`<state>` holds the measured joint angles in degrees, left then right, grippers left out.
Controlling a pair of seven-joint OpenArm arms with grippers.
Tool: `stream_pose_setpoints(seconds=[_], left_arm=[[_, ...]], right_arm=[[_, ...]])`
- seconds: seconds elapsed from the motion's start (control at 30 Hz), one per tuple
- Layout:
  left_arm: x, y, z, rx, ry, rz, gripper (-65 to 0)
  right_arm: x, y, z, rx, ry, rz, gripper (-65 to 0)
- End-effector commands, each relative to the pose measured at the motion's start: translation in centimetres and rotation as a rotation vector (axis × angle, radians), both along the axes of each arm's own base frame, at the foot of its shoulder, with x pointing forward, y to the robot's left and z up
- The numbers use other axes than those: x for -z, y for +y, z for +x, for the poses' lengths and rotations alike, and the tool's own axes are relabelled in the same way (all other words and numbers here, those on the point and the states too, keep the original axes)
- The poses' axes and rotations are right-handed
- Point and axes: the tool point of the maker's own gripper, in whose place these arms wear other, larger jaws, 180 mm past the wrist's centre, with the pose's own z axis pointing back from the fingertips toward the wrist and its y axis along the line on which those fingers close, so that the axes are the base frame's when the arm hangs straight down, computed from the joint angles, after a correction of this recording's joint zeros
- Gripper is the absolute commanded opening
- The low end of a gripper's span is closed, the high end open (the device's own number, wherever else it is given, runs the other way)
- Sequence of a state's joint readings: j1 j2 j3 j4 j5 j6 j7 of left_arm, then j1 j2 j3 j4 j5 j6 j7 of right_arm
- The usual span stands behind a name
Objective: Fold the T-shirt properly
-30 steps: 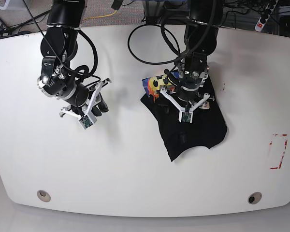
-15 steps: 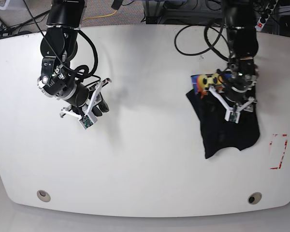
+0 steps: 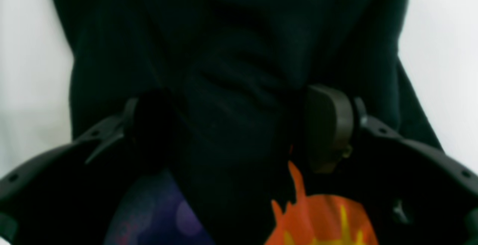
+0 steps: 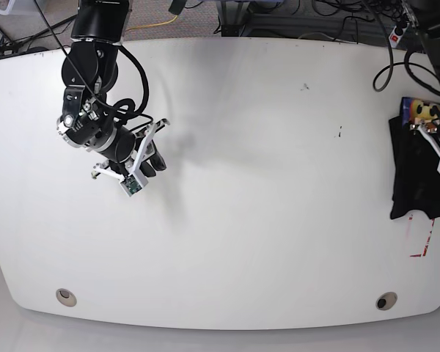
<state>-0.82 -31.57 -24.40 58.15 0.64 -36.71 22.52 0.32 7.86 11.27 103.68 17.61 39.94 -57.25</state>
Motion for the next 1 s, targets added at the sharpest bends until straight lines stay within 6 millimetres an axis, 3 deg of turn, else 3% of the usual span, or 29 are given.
stream_pose_setpoints(seconds=[0.0, 0.17, 0.27, 0.53, 0.77, 0.9, 0.97], left_arm=[[1.2, 3.8, -3.9, -0.016, 0.177, 0.087, -15.1], [-0.9, 6.3, -4.1, -0.068, 0.137, 0.083, -15.1], [-3.7, 8.2, -3.4, -0.087, 0.079, 0.117, -15.1], [-10.3, 5.8, 1.6, 0.013, -0.136, 0.160, -15.1], [-11.5, -2.5, 4.0, 0.149, -0.285, 0.118, -15.1], [-11.8, -6.9, 5.5, 0.092, -0.436, 0.046, -15.1], [-11.8, -10.2, 6.3, 0.097, -0.524, 0.004, -15.1]], right_arm=[[-1.7, 0.1, 1.0, -0.003, -0.060, 0.015, -52.0], [-1.6, 0.1, 0.9, -0.003, -0.058, 0.015, -52.0], [-1.7, 0.1, 0.9, -0.004, -0.060, 0.015, -52.0], [-2.9, 0.0, 1.2, -0.006, -0.104, -0.004, -52.0], [-3.3, -1.6, 1.9, 0.011, -0.184, -0.065, -52.0], [-3.3, -2.3, 2.2, 0.020, -0.266, -0.120, -52.0], [-2.9, -2.3, 2.2, 0.016, -0.308, -0.115, -52.0]])
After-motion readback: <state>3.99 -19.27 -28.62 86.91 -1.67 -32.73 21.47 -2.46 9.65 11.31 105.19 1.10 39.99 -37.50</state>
